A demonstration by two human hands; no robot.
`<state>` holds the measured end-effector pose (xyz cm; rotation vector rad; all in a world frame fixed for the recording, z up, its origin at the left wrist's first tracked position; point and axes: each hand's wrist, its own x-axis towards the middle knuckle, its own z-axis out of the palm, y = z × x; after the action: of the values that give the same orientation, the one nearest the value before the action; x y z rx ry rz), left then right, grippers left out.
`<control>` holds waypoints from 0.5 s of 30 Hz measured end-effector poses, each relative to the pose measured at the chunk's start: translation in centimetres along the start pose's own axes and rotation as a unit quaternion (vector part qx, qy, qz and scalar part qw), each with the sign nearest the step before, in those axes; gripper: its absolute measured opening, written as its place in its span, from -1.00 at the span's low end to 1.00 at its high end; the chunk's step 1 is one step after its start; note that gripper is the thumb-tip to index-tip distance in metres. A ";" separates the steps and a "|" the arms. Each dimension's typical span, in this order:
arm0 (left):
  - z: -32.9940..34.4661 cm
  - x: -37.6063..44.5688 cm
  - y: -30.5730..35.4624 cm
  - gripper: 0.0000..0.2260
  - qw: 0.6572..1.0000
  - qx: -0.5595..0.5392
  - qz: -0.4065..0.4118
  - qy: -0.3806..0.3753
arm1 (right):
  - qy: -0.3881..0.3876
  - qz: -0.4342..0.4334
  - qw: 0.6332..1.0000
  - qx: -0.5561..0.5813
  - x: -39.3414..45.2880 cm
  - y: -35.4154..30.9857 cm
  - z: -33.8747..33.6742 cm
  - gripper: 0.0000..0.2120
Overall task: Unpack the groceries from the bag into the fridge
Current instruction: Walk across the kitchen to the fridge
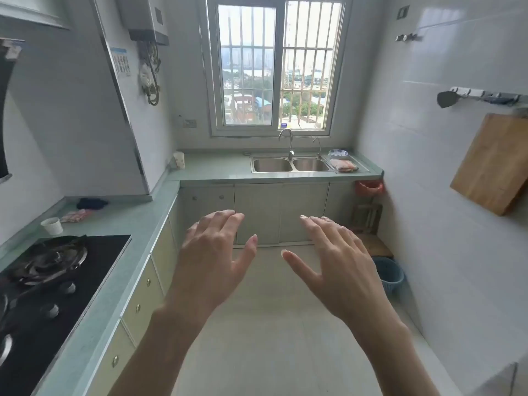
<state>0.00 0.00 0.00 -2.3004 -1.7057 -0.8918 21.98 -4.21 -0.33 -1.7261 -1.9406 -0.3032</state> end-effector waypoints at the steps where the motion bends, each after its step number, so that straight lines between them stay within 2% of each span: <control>1: 0.4 0.9 0.1 -0.47 1.000 -0.005 0.004 0.004 | 0.002 -0.005 1.000 0.008 0.9 0.4 0.4 -0.30; 15: 8.0 13.6 -3.6 -0.47 1.000 0.011 -0.012 0.007 | -0.017 -0.014 1.000 0.001 14.9 5.1 7.2 -0.29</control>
<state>2.17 15.98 -0.07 -2.2586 -1.7313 -0.8870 24.46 12.90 0.39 -1.7144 -1.9905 -0.2820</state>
